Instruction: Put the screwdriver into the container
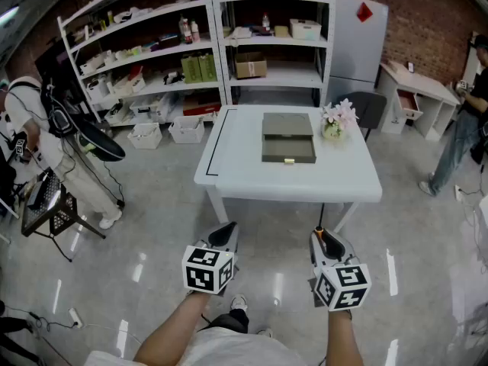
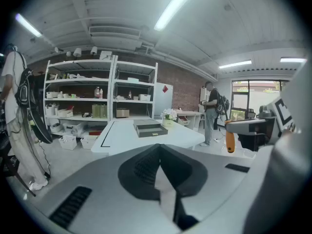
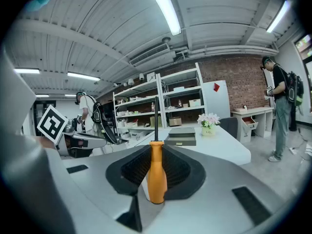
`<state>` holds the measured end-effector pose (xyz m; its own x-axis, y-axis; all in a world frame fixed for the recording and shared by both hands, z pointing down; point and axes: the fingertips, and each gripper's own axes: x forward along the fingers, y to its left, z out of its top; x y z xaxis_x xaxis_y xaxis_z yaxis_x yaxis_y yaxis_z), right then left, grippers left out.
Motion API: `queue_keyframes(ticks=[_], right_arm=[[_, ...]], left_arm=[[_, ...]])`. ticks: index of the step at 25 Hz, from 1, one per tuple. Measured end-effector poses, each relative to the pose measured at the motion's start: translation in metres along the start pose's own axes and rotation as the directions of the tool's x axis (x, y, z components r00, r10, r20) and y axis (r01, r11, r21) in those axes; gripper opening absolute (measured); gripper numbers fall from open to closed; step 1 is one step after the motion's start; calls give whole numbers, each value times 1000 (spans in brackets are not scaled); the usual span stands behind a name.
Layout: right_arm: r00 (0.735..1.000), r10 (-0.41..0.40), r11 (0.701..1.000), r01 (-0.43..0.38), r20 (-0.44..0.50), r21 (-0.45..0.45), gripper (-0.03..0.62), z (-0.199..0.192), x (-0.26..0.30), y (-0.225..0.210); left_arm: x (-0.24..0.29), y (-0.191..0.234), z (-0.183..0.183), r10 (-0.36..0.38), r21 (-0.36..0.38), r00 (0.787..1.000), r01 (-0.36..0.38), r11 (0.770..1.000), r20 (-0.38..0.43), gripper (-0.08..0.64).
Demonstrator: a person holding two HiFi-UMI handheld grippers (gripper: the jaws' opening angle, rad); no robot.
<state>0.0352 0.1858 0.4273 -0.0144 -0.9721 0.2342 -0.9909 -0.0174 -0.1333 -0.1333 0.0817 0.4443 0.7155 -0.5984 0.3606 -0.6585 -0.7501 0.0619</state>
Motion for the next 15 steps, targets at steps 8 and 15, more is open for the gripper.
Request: queue_keyframes(ticks=[8, 15], right_arm=[[1000, -14, 1000, 13, -17, -12, 75, 2, 32, -9], [998, -41, 999, 40, -48, -14, 75, 8, 79, -30]], left_arm=[[31, 23, 3, -4, 4, 1000, 4, 1000, -10, 5], [90, 43, 23, -43, -4, 999, 43, 999, -10, 3]])
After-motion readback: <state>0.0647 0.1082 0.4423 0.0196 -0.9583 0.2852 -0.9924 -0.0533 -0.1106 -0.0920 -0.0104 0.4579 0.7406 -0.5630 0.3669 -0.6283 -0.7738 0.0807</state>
